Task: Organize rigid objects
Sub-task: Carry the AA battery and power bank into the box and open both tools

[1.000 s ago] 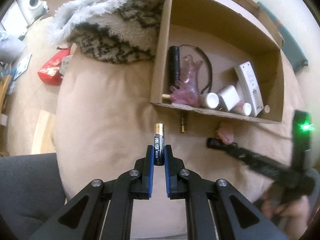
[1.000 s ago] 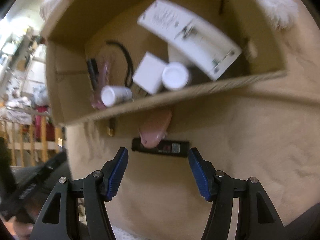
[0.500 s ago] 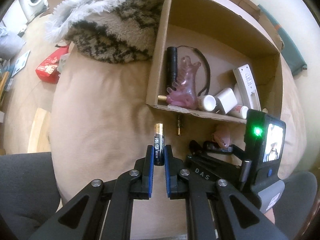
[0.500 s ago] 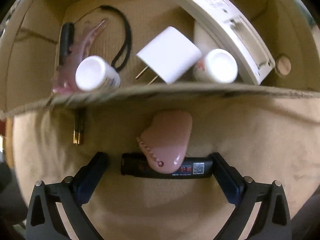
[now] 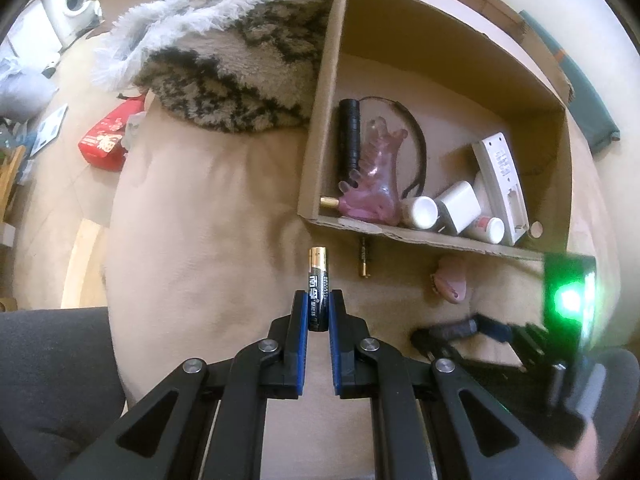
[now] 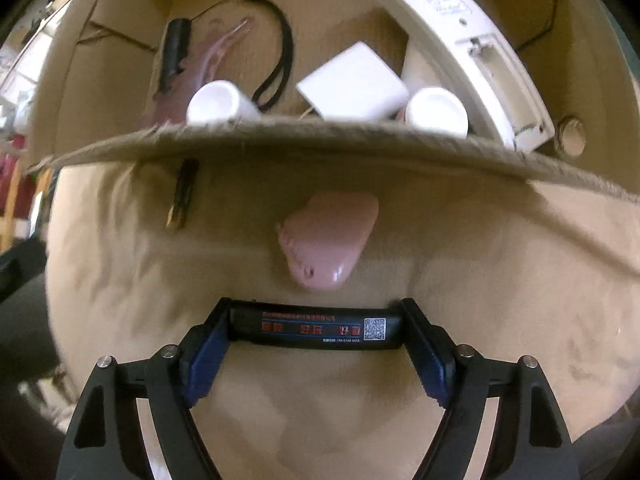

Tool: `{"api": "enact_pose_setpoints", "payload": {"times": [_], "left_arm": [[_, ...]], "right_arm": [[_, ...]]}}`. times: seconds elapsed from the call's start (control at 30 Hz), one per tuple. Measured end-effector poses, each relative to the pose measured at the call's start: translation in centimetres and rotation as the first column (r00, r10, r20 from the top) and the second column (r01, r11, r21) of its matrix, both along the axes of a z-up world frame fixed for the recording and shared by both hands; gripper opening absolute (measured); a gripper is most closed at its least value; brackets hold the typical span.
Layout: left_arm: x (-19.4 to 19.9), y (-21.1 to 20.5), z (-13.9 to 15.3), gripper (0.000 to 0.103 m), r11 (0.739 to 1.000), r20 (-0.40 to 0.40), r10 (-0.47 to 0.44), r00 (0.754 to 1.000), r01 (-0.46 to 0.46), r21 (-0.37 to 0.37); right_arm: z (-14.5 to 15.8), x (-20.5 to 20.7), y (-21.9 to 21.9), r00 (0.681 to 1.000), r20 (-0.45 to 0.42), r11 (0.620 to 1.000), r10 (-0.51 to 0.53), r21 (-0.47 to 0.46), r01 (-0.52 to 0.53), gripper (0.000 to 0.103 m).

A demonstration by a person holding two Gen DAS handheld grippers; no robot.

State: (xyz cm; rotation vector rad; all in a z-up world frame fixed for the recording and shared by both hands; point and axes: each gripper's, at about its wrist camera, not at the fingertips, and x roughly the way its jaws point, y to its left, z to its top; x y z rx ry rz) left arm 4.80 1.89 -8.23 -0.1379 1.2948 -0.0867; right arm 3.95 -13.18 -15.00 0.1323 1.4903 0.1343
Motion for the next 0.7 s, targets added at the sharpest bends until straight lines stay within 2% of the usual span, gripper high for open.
{"api": "enact_pose_setpoints", "payload": {"times": [0.17, 0.27, 0.47, 0.6, 0.7], "left_arm": [[0.0, 0.2, -0.1, 0.009, 1.000, 0.005, 0.010, 1.000, -0.010, 0.011], [-0.1, 0.1, 0.1, 0.009, 1.000, 0.025, 0.011, 1.000, -0.011, 0.024], [-0.3, 0.5, 1.2, 0.009, 0.998, 0.083, 0.032, 0.996, -0.036, 0.044], [-0.3, 0.8, 2.8, 0.009, 0.998, 0.133, 0.048, 0.990, -0.054, 0.039], [0.0, 0.6, 4.1, 0.009, 0.998, 0.173, 0.047, 0.984, -0.054, 0.039]], "right_arm": [[1.4, -1.8, -2.6, 0.999, -0.031, 0.997, 0.012, 0.075, -0.010, 0.086], [3.1, -2.3, -4.3, 1.000, -0.007, 0.994, -0.003, 0.105, 0.004, 0.086], [8.4, -3.3, -6.5, 0.983, 0.181, 0.988, -0.036, 0.156, 0.008, 0.086], [12.2, -3.9, -9.4, 0.934, 0.354, 0.981, -0.052, 0.193, -0.018, 0.086], [14.3, -2.9, -9.1, 0.888, 0.455, 0.981, -0.060, 0.193, -0.033, 0.086]]}}
